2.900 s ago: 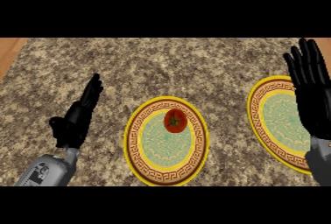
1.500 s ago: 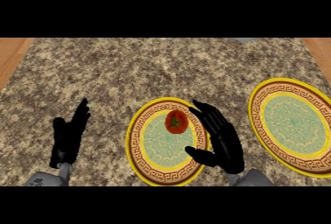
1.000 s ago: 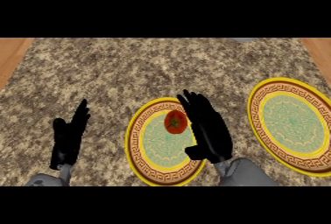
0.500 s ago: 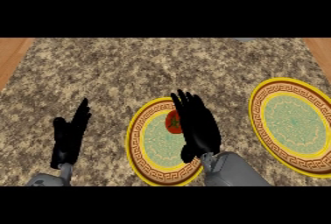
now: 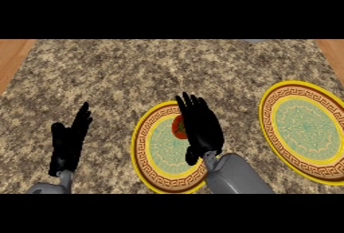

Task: Pick the tomato from the plate and place it in the plate

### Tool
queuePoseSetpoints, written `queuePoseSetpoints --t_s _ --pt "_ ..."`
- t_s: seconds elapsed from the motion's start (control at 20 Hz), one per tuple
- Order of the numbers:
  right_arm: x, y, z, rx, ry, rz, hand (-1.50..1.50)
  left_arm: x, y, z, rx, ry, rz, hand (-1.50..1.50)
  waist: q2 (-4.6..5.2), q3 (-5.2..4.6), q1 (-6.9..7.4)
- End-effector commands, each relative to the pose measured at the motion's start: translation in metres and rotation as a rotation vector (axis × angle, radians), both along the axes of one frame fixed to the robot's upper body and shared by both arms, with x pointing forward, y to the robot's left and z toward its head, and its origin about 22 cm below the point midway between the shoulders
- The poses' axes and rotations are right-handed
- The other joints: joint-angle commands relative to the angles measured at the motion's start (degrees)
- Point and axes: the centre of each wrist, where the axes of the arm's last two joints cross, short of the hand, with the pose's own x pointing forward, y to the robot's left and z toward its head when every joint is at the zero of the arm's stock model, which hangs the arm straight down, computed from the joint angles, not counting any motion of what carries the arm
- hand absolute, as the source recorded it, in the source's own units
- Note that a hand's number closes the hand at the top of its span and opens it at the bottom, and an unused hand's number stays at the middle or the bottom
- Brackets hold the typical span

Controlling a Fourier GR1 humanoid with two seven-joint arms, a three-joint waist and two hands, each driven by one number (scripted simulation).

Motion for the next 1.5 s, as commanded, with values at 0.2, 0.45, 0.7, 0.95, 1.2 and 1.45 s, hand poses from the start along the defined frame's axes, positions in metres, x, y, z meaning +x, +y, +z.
queuePoseSetpoints --t_s 0.2,0.45,0.7,0.95,1.2,1.45 --pt "0.008 -0.001 -0.021 -0.018 0.031 0.0 -1.5 -0.002 0.0 0.001 -0.016 -0.001 -0.003 0.0 0.0 0.01 0.02" --pt "0.006 0.002 -0.043 -0.018 0.048 -0.014 -1.5 0.001 -0.003 -0.006 -0.003 0.005 -0.003 0.0 0.03 0.0 0.0" --pt "0.012 0.01 -0.041 -0.037 0.052 -0.013 1.5 -0.004 0.007 -0.008 -0.008 0.011 0.003 0.0 0.05 0.0 0.16" --pt "0.04 -0.001 -0.026 -0.075 -0.053 0.05 1.5 0.006 0.006 0.006 -0.002 0.001 -0.001 0.0 0.05 0.01 0.11" --pt "0.019 -0.015 -0.029 -0.103 -0.127 0.039 1.5 0.006 -0.01 -0.007 -0.008 0.006 0.012 0.0 -0.03 0.0 -0.24" --pt "0.034 -0.066 -0.036 0.035 -0.019 -0.118 1.5 0.008 0.011 -0.012 0.007 0.011 0.023 0.0 0.08 -0.01 -0.64"
